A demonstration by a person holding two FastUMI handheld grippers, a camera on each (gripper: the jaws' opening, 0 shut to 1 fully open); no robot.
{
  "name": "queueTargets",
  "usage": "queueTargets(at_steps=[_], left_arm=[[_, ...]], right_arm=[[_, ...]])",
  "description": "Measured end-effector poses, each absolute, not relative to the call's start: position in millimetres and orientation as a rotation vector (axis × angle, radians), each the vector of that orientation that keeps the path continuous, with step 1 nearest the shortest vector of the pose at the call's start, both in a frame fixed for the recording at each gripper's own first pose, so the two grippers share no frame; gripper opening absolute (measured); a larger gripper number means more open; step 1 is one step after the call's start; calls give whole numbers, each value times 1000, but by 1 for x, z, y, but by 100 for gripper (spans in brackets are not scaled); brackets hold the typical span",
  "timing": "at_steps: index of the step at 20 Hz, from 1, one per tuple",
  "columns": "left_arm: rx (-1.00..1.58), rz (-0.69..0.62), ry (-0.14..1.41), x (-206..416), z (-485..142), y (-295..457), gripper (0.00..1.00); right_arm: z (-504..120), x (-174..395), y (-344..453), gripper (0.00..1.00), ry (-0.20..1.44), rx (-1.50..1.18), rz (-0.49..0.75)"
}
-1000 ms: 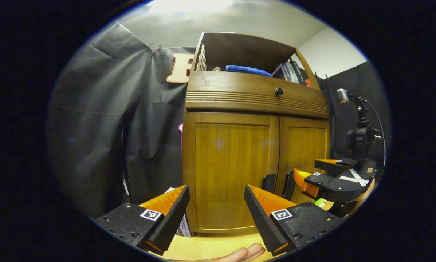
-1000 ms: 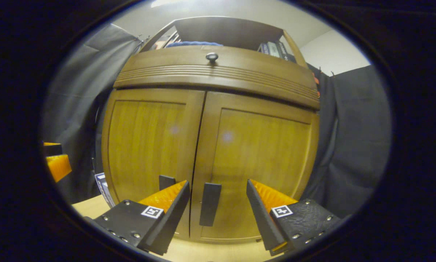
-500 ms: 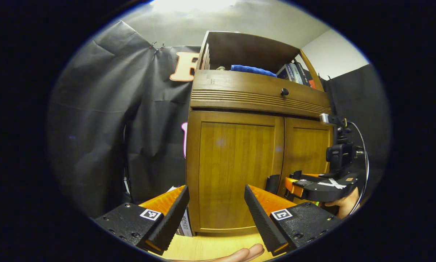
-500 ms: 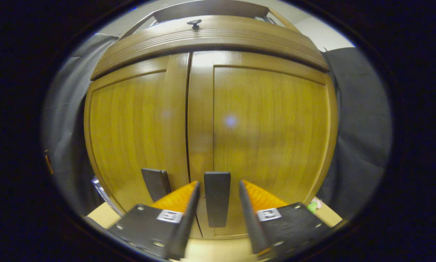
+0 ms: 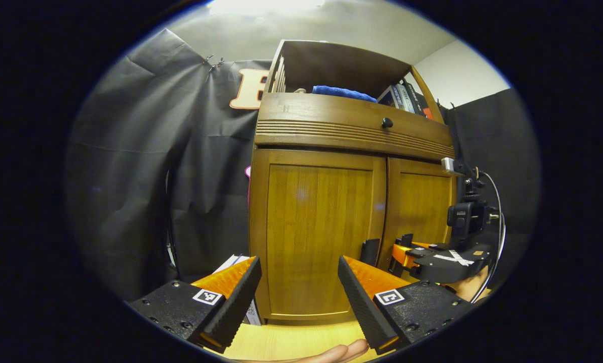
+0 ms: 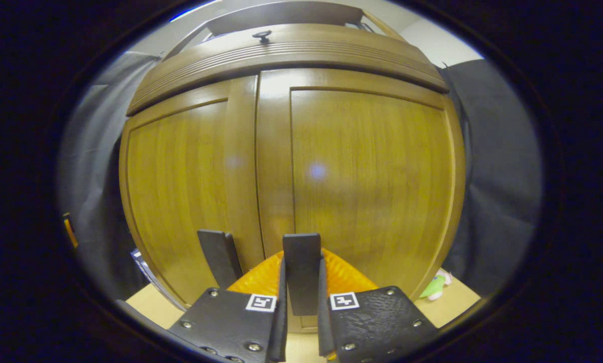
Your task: Open the right door of the double-door shoe cabinet with the right hand, and open the left door with the left hand.
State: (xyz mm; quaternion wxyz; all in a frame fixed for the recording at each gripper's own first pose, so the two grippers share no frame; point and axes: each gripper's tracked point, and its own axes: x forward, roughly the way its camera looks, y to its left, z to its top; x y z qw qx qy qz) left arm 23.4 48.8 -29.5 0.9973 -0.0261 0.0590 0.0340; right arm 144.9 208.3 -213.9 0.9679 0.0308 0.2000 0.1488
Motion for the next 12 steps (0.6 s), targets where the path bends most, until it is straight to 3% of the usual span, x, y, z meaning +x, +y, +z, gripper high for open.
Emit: queueTargets(at_steps=[2, 3, 4, 5, 6, 11, 12], left_arm=[[-55, 70, 119, 24, -29, 49, 90], [-56, 71, 121, 25, -29, 49, 95], [-56, 72, 122, 24, -30, 49, 91], [-54, 70, 123, 24, -30, 49, 95], [-50, 69, 127, 24, -31, 49, 91], [-36, 54, 117, 21, -27, 46, 91], [-31, 52, 112, 21, -26, 45, 91]], right_arm=[[-212, 139, 205, 25, 418, 91, 316], [-212, 134, 204, 24, 428, 110, 326], [-210, 129, 201, 25, 435, 103, 341], [-209, 123, 196, 24, 438, 97, 349], [-207, 119, 193, 25, 443, 97, 354], [-202, 102, 179, 23, 458, 107, 392], [-200, 98, 174, 27, 459, 112, 396]])
